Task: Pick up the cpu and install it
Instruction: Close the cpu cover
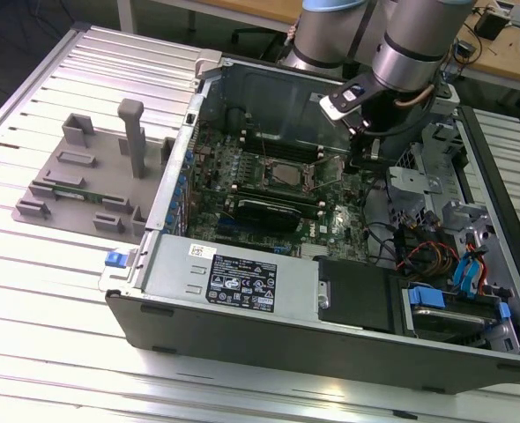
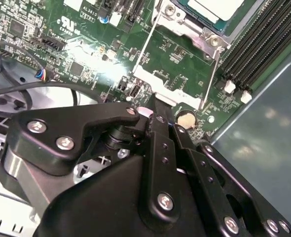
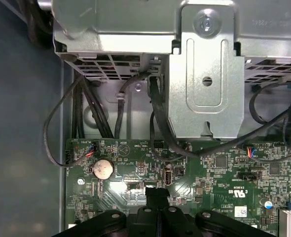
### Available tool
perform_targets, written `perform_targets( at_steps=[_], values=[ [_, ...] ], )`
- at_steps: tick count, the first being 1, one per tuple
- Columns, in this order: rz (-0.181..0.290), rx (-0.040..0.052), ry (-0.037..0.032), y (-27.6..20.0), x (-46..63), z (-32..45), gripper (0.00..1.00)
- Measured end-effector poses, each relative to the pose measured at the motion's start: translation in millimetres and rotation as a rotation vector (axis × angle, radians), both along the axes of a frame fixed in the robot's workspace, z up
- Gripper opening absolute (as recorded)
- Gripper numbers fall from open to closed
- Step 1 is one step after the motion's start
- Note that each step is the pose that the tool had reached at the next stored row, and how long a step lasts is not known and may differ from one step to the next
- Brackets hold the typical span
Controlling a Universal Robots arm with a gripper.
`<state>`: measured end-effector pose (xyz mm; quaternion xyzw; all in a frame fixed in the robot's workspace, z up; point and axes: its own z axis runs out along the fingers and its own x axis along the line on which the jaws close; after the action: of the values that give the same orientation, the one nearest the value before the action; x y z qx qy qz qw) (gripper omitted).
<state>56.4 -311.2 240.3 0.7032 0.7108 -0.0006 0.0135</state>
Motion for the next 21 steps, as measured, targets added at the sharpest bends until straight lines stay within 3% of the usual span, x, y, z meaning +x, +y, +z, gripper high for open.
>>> perform_targets(
  at_steps=[8, 21],
  values=[
    [0.0, 0.0001, 0.0004, 0.0, -0.5, -0.9, 0.11],
    [-0.001, 0.0003, -0.0025, 1.2, -10.2, -0.2, 0.11]
  ],
)
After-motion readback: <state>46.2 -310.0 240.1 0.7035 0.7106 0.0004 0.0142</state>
